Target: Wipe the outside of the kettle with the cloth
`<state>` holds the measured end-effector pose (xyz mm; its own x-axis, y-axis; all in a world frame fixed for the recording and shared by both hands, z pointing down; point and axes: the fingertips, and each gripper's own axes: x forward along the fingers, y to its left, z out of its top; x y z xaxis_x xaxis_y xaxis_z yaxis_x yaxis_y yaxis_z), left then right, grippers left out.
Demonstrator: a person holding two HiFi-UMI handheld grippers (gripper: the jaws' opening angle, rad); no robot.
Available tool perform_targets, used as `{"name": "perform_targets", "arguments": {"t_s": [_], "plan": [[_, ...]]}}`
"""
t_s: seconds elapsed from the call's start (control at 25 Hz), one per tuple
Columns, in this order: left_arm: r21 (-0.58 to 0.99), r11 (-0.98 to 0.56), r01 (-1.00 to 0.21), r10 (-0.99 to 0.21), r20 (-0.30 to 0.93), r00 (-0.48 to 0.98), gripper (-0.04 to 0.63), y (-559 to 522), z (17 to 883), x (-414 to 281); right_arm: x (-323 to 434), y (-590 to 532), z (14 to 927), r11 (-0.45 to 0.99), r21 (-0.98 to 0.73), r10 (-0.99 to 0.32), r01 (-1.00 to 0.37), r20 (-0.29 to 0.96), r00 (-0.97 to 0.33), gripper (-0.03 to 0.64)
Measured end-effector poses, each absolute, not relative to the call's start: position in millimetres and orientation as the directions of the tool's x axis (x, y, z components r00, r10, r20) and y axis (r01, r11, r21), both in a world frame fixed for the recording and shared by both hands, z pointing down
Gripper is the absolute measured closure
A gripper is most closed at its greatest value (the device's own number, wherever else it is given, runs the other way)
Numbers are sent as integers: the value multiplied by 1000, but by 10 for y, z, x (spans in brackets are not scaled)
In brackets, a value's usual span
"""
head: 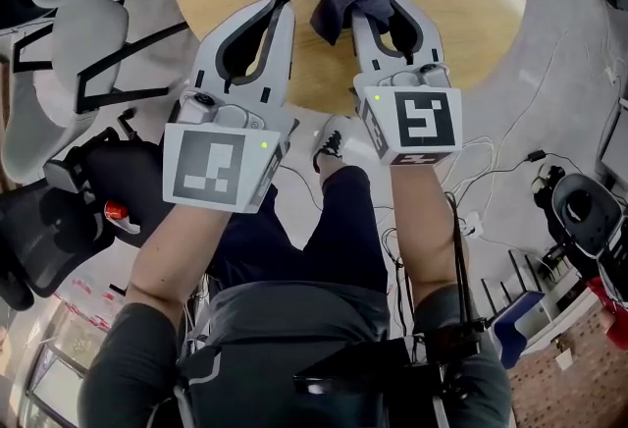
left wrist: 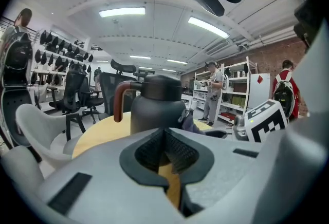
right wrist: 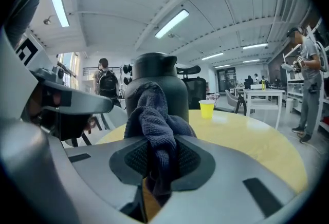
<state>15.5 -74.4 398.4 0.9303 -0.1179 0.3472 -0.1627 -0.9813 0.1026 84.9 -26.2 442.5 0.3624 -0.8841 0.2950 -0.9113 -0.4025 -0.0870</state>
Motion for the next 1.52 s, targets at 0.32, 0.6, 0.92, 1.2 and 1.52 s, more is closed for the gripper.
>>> {"name": "perform_targets", "arguments": {"t_s": [0.32, 0.6, 0.92, 1.2, 1.52], "plan": [[101, -982, -162, -113, 373, 921, 586, -738, 4086, 82, 861, -305, 4712, -392, -76, -868, -917, 361, 341, 522], [60, -989, -138, -105, 383, 918, 586, -595, 3695, 29, 953, -7, 4016, -384, -128, -896, -914, 293, 335, 522], [29, -982, -184, -165, 327, 930, 586, -519, 3050, 44, 1367, 227, 3057, -396, -176, -913, -901, 180, 366, 522], [17, -985, -169, -157, 290, 944, 586, -473, 3046, 246, 1458, -18, 3274, -334, -152, -933, -930, 197, 302, 522], [44, -988, -149, -130, 300, 945, 586, -672, 3409, 375, 1195, -209, 4122, -280, -184, -934, -942, 277, 224, 522]]}}
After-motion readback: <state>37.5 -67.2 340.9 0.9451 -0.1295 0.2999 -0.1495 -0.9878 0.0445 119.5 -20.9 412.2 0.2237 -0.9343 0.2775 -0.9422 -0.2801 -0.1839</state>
